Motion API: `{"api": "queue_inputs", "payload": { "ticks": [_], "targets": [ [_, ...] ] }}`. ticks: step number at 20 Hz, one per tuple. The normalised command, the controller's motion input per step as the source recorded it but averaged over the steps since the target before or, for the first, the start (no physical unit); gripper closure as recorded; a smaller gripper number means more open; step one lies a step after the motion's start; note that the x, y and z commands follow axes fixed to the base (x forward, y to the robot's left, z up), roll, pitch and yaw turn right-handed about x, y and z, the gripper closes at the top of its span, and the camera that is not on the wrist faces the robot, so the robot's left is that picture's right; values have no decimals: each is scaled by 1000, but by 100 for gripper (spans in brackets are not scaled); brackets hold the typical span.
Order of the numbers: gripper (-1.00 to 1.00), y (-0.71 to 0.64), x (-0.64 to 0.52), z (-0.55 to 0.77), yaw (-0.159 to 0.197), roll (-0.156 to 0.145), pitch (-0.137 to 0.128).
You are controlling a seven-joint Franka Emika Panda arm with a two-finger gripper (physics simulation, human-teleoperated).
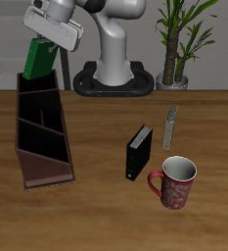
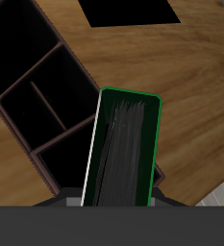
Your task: Place the green book into the right desk caddy's right compartment
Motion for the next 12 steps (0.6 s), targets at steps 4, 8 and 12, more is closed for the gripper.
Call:
{"api": "queue_inputs", "payload": {
  "ticks": [4,8,12],
  "targets": [
    [100,42,-128,-131,21,4,-19],
    [100,-24,65,-114,1,3,22],
    [100,-73,103,-127,11,-13,16]
  ]
}}
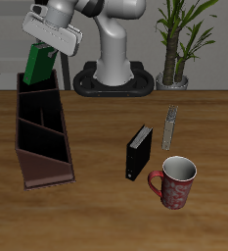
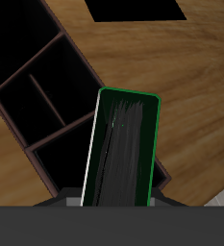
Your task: Place the green book into the right desk caddy's right compartment
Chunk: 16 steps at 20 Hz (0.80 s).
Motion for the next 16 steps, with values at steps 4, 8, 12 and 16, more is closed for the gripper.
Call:
{"api": "queue_inputs", "payload": {
  "ticks": [4,8,12,16],
  "targets": [
    [100,-45,60,-55,-9,-4,14],
    [100,28,42,-50,0,10,9],
    [100,71,-11,-12,2,26,-3],
    [100,45,-3,-16,7,20,-8]
  ]
}}
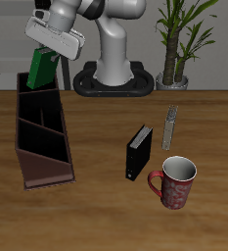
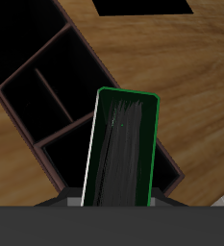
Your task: Place the green book into the right desk caddy's right compartment
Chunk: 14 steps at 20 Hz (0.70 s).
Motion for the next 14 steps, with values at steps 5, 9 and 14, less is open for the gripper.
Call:
{"api": "queue_inputs", "payload": {
  "ticks": [5,9,14],
  "targets": [
    [100,-33,34,-41,-6,3,11],
    [100,-15,23,-6,9,-3,-3],
    [100,-12,36,-18,-4,2,4]
  ]
}}
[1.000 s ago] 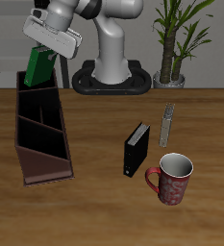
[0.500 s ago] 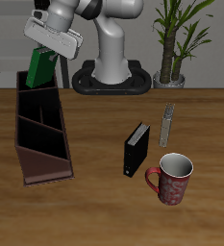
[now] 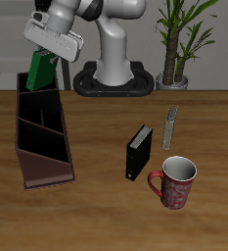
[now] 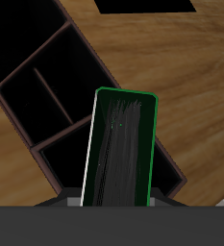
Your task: Place the green book into the right desk caddy's right compartment
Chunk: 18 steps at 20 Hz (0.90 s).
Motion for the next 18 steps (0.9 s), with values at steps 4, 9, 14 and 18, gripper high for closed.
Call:
{"api": "queue_inputs", "payload": {
  "ticks": [4,9,14,18],
  "targets": [
    [100,42,-7,-78,-6,6,8],
    [100,-9,2,-124,-5,-1,4],
    [100,-58,29,-201,-6,-5,21],
    [100,-60,77,-151,-16,-13,39]
  ]
}}
